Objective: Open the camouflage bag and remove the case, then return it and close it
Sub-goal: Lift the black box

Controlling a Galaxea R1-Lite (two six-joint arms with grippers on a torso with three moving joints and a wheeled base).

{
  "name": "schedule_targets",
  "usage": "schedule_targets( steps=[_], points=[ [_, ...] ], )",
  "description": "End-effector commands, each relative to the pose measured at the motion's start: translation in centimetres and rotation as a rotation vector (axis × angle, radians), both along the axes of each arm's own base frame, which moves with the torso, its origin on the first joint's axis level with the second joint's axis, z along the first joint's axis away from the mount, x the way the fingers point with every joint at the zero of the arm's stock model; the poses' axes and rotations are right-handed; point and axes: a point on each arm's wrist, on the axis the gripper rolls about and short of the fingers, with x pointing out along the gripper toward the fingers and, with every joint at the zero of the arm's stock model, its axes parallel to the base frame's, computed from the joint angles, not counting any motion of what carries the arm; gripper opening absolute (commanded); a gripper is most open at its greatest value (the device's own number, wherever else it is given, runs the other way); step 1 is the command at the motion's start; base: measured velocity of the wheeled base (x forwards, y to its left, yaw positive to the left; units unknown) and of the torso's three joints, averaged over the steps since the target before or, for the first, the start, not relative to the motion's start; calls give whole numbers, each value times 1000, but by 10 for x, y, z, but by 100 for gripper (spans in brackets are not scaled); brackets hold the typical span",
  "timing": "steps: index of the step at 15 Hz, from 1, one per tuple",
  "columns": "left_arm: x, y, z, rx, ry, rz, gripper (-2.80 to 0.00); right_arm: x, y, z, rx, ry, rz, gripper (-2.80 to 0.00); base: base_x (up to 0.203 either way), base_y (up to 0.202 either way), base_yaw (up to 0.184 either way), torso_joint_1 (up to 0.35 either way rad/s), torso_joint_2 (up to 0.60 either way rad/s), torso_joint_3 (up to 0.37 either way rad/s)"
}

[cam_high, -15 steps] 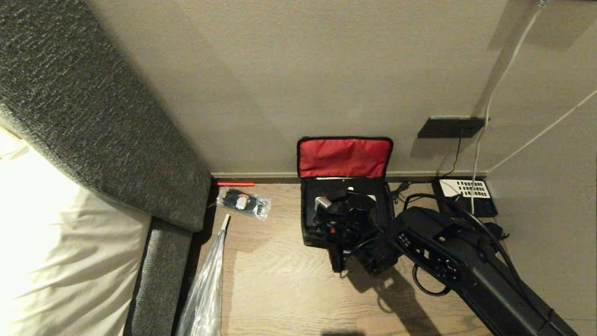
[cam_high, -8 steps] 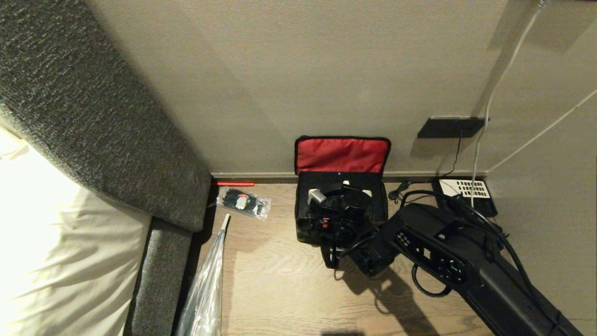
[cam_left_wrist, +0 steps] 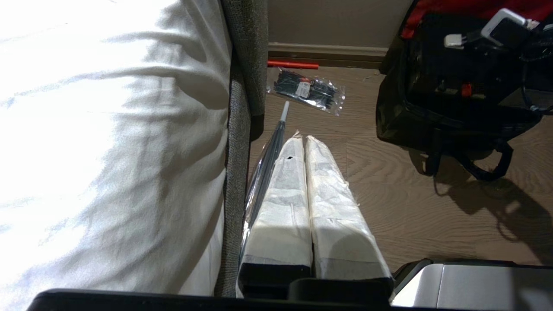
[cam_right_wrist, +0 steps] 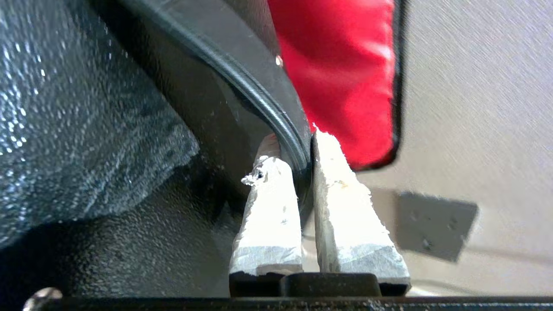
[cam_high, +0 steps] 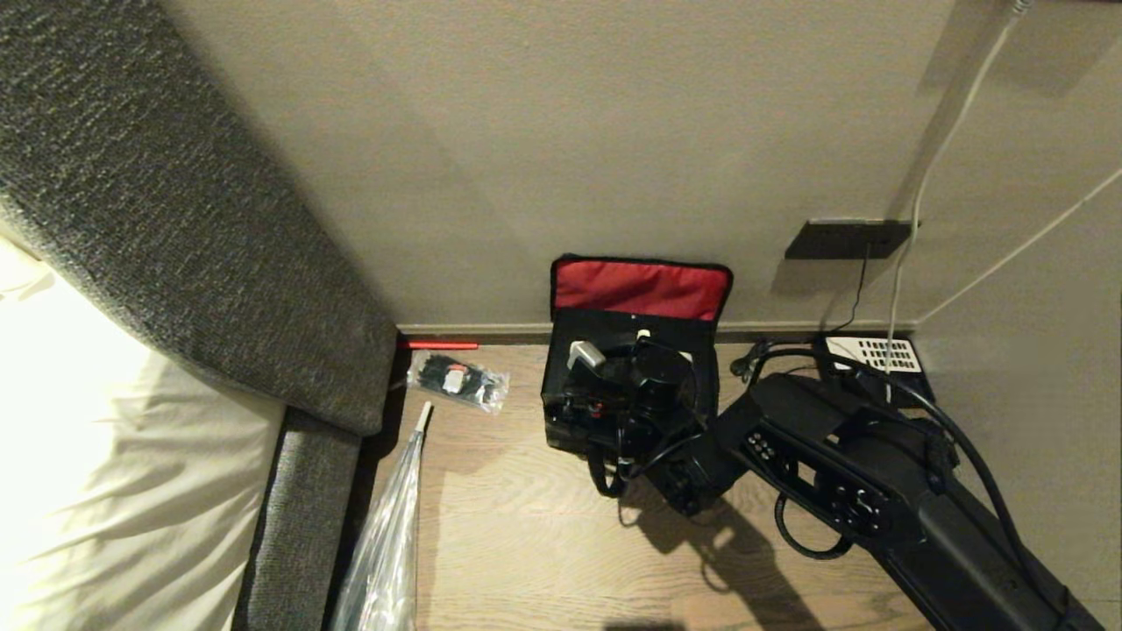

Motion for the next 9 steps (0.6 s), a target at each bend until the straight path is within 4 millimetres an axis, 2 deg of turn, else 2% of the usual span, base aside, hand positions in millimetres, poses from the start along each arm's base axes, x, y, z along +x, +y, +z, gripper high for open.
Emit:
schedule_targets(
  steps=[1,5,9],
  points=[
    [0,0,0,0,-1,0,-280,-5,-4,21,14,-19,-30,-280,0,0,0,0,0,0],
    [0,0,0,0,0,0,-280,-15,-11,38,11,-11,-45,-280,0,0,0,0,0,0],
    [0,0,0,0,-1,0,-280,-26,-11,44,8,8,-68,-280,0,0,0,0,0,0]
  ],
)
